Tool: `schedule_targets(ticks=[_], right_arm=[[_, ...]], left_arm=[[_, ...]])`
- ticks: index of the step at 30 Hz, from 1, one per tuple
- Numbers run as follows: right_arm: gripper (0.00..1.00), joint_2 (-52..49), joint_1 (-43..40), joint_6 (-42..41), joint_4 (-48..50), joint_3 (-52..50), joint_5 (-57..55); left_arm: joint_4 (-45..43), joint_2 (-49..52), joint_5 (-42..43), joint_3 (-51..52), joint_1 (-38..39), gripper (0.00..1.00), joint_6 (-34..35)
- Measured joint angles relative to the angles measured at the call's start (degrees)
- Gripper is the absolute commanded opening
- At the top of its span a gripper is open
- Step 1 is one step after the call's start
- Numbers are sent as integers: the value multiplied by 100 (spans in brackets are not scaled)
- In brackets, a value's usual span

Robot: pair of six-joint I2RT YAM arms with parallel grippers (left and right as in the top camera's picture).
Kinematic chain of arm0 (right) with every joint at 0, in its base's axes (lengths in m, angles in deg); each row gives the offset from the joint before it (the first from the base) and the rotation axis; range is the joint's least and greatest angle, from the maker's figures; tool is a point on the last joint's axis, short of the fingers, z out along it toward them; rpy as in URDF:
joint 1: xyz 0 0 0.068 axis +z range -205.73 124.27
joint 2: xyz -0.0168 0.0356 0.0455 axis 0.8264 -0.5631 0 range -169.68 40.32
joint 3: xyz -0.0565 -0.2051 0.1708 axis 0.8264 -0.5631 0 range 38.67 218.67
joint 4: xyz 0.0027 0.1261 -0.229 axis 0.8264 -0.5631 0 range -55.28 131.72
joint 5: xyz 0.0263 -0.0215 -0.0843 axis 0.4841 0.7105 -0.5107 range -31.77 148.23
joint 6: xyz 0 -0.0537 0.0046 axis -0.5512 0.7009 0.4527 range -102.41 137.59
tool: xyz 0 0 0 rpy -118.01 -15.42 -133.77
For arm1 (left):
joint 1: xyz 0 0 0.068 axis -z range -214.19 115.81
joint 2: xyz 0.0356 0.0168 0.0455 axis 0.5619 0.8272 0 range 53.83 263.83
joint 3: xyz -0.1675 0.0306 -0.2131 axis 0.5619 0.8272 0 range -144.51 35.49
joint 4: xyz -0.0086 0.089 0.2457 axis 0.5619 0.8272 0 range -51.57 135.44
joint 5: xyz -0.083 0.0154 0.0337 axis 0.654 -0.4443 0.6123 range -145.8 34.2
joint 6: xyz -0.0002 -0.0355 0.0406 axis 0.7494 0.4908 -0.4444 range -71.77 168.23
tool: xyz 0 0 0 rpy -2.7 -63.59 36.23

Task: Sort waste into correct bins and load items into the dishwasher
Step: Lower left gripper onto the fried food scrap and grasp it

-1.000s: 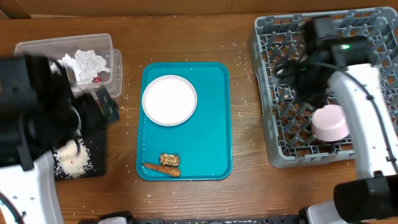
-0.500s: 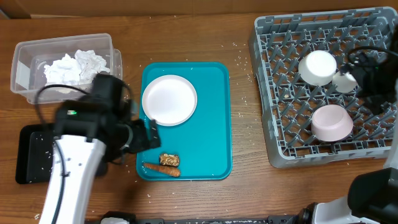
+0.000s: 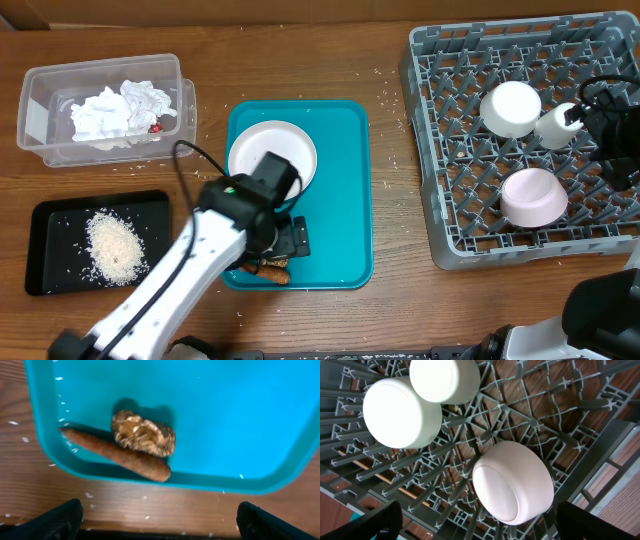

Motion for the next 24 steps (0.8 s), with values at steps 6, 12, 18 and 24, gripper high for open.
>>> schedule_targets(ticks=[6, 12, 18, 24], right_arm=[[100, 0, 0, 2, -2, 0, 2], [100, 0, 0, 2, 4, 0, 2], [100, -4, 0, 0, 0, 0, 4], [100, -4, 0, 2, 0, 0, 2]], left_arm=[[-525, 901, -256, 46, 98, 100, 297], [-647, 1596, -319, 50, 98, 100, 404], [-778, 1816, -319, 61, 98, 93, 468], [-868, 2015, -315, 61, 98, 83, 590]])
